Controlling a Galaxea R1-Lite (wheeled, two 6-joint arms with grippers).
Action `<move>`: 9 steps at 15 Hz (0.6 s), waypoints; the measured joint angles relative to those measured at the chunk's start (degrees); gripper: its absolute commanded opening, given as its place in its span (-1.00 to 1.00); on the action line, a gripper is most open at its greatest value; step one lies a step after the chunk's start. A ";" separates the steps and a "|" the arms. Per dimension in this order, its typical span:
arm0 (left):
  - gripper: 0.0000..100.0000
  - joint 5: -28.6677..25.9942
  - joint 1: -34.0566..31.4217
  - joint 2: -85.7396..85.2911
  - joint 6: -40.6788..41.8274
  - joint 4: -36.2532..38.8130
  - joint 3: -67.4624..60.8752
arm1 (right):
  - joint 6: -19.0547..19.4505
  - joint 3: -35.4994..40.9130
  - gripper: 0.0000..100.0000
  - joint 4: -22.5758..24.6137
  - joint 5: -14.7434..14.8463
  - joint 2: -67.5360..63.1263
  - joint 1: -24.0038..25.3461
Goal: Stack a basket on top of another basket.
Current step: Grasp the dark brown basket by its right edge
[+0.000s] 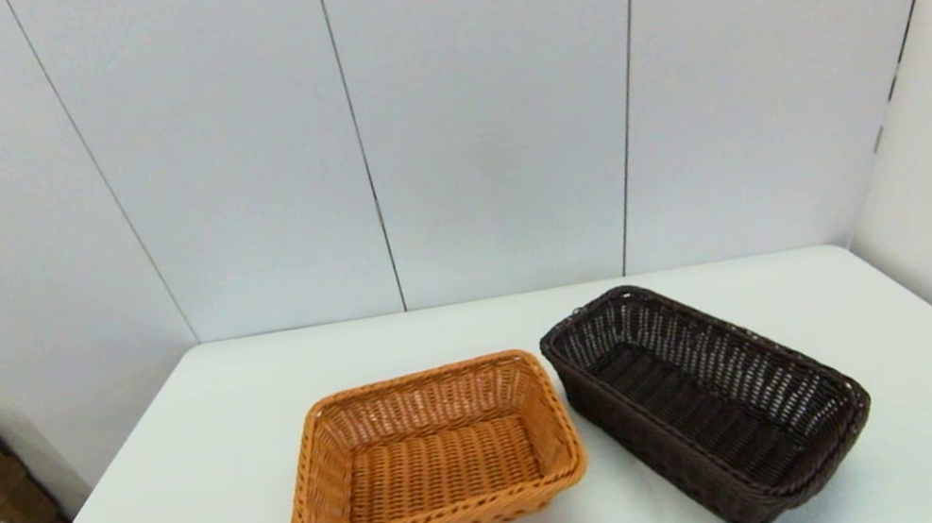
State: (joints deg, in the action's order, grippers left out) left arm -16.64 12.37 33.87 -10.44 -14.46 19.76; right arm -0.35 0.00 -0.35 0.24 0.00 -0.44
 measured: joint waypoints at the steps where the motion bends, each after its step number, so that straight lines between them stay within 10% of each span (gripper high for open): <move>1: 1.00 -0.15 -1.66 -2.47 0.35 -0.52 -1.44 | 0.00 0.00 1.00 0.02 0.00 0.00 0.00; 9: 1.00 -3.04 -12.07 -17.19 3.52 -3.79 -7.84 | 0.02 0.00 1.00 0.00 0.02 0.00 0.00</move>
State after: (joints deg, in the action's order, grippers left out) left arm -19.68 0.30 16.68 -6.91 -18.25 11.92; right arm -0.33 0.00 -0.35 0.27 0.00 -0.44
